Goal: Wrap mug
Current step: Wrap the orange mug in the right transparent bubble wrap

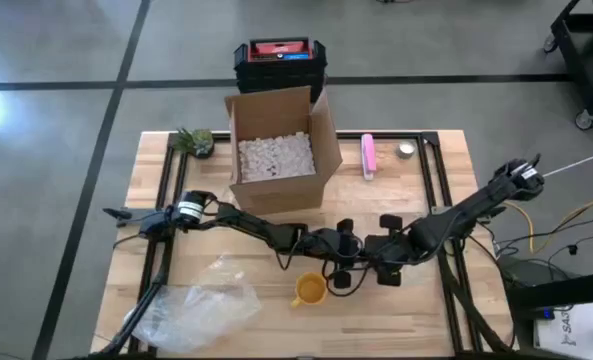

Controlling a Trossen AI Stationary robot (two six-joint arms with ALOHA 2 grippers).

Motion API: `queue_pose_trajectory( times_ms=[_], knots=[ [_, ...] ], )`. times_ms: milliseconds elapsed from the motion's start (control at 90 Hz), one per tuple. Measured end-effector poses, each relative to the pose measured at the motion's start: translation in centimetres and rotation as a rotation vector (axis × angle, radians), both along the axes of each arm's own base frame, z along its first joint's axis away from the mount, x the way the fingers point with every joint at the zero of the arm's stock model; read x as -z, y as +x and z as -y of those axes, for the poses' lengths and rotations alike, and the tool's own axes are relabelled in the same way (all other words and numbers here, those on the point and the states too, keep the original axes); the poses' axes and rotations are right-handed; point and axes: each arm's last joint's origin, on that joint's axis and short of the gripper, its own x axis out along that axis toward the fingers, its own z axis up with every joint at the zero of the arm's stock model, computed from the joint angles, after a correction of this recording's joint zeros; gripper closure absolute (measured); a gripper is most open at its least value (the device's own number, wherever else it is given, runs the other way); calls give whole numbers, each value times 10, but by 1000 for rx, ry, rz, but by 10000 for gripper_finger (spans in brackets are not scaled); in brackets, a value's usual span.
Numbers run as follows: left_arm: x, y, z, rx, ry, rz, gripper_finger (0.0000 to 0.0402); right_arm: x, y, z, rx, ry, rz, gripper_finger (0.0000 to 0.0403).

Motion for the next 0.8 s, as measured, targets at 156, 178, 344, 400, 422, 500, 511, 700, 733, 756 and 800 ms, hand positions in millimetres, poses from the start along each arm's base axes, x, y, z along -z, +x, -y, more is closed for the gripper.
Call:
queue_pose_trajectory(
  times_ms=[156,178,344,400,422,500,511,700,733,756,800],
  knots=[
    [-1,0,0,-1,0,6,382,13,-2,-1,12,37,18,403],
    [-1,0,0,-1,0,6,382,14,-2,-1,7,39,22,403],
    [0,0,1,3,-1,2,382,3,0,-1,-14,39,10,403],
    [0,0,1,4,0,1,382,-11,2,-2,-26,45,20,403],
    [0,0,1,4,0,1,382,-17,3,-3,-28,50,31,403],
    [0,0,1,5,0,-1,382,-38,4,-3,-35,46,27,403],
    [0,0,1,5,0,-1,382,-40,3,-3,-35,46,25,403],
    [1,0,1,5,0,-3,382,-74,6,-9,-50,92,126,403],
    [1,0,1,5,0,-3,382,-75,7,-12,-62,117,138,403],
    [1,0,1,5,0,-4,382,-75,8,-14,-70,134,142,403],
    [1,0,1,4,0,-4,382,-71,8,-17,-83,159,147,403]
  ],
)
